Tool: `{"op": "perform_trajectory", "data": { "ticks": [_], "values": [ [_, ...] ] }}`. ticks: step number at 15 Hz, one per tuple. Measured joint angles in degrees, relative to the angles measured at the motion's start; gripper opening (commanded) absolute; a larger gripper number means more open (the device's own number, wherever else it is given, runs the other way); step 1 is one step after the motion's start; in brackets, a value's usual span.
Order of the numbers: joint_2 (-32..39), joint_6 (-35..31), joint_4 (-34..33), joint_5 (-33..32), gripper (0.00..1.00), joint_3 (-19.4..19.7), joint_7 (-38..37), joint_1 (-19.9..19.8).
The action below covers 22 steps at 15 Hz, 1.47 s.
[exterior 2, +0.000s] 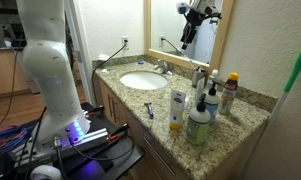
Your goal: Put the toothbrush and the tube on the countertop respectively
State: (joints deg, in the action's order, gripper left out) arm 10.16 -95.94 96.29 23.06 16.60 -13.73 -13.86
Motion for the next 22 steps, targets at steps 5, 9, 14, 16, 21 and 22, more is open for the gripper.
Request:
{"op": "perform_trajectory", "data": {
  "ticks": [5,9,14,16,21,22],
  "values": [
    [5.1,-8.7,-2.0,7.3,1.0,-0.7,-12.1,0.0],
    [10.5,-16.1,-4.2,9.3,1.0,-0.9,-21.4,0.0],
    [13.5,-16.0,-5.3,9.2,1.0,-1.3,-23.6,-0.1],
    [14.1,-16.0,-5.3,8.3,1.0,-1.5,-24.1,0.0],
    [20.1,-21.0,-5.4,12.6,1.0,-2.9,-28.1,-0.6],
    [20.9,-21.9,-5.5,14.8,1.0,-3.4,-28.1,-1.0]
  ]
}}
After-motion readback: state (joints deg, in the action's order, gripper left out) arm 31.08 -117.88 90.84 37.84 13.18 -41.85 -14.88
